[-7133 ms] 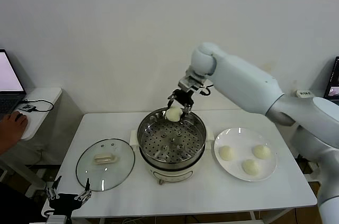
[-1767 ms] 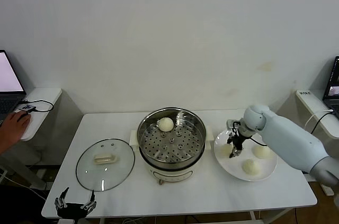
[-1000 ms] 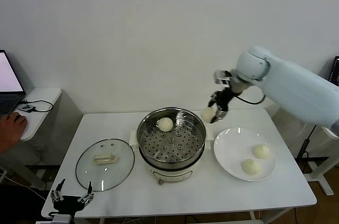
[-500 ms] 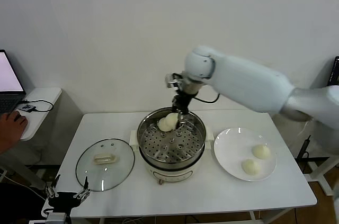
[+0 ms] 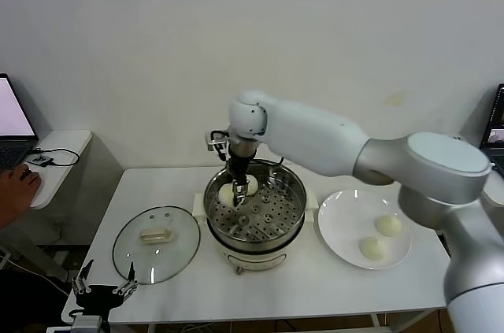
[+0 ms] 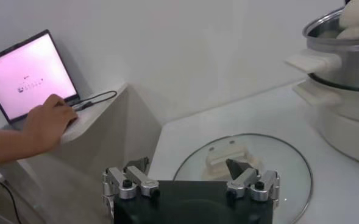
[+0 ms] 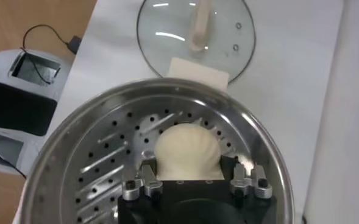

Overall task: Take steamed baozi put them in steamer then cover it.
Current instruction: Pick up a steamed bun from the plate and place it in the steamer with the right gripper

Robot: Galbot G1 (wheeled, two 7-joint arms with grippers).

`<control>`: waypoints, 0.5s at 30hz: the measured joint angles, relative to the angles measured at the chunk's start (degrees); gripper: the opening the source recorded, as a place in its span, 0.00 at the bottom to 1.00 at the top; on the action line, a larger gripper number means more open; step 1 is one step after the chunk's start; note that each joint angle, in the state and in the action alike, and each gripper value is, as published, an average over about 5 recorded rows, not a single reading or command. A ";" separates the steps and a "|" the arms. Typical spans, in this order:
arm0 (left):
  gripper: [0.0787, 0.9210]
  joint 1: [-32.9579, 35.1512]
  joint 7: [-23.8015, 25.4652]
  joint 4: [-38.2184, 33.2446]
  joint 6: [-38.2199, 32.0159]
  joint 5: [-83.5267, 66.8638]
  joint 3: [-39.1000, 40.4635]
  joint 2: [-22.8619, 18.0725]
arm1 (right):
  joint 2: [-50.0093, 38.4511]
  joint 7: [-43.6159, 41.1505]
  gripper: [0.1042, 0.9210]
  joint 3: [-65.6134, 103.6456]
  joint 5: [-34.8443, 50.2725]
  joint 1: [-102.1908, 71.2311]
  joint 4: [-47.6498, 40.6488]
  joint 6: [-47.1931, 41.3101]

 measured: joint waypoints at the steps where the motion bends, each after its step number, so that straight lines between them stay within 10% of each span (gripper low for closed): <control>1: 0.88 -0.01 0.00 -0.01 0.00 -0.01 0.04 -0.01 | 0.36 0.08 0.64 0.01 -0.20 -0.30 -0.48 0.01; 15: 0.88 0.25 -0.01 -0.32 0.00 0.05 0.57 -0.47 | 2.14 1.57 0.85 1.98 -0.94 -2.75 -2.87 -0.63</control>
